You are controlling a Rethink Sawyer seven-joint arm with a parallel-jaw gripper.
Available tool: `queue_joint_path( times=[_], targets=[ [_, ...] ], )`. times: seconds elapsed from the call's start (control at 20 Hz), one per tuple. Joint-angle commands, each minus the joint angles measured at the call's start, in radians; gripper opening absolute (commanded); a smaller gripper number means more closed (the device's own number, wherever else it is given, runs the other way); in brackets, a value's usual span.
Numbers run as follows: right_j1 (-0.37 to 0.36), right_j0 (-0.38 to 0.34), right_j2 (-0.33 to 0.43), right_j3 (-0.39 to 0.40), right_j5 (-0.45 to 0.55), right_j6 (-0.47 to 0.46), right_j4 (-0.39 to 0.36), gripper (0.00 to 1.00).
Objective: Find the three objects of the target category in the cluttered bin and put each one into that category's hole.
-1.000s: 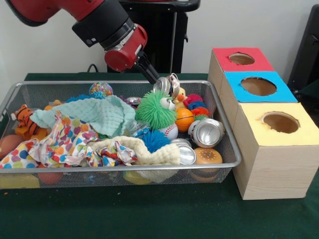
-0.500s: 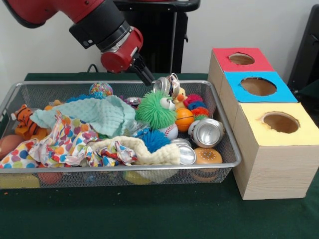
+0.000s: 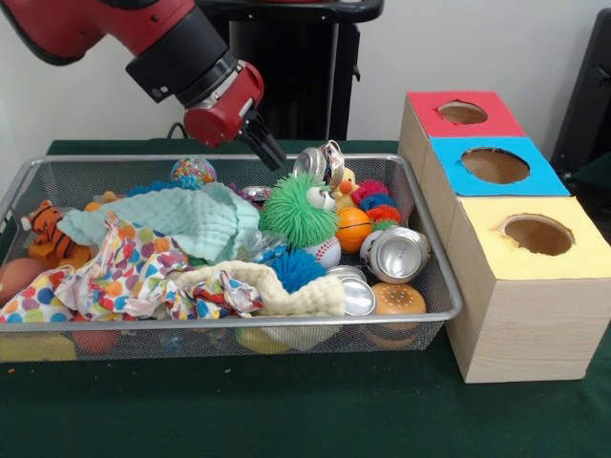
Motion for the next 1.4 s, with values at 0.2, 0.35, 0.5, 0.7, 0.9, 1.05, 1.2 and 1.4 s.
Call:
queue_joint_path(
  times=[0.2, 0.35, 0.5, 0.7, 0.9, 1.05, 1.2, 1.4],
  targets=[
    [0.035, 0.032, -0.032, -0.119, -0.006, 0.122, -0.052, 0.00],
    [0.023, 0.030, -0.024, -0.114, -0.010, 0.145, -0.038, 0.00],
    [0.022, 0.010, -0.003, -0.100, -0.016, 0.147, -0.026, 0.00],
    [0.024, 0.007, 0.002, -0.104, -0.012, 0.150, -0.016, 0.00],
    [0.028, 0.010, 0.002, -0.112, -0.005, 0.146, -0.015, 0.00],
    [0.027, 0.007, 0.003, -0.110, -0.003, 0.150, -0.010, 0.00],
    [0.034, 0.004, 0.002, -0.120, 0.020, 0.147, 0.004, 0.00],
    [0.051, 0.003, 0.004, -0.126, 0.037, 0.150, 0.022, 0.00]
  ],
)
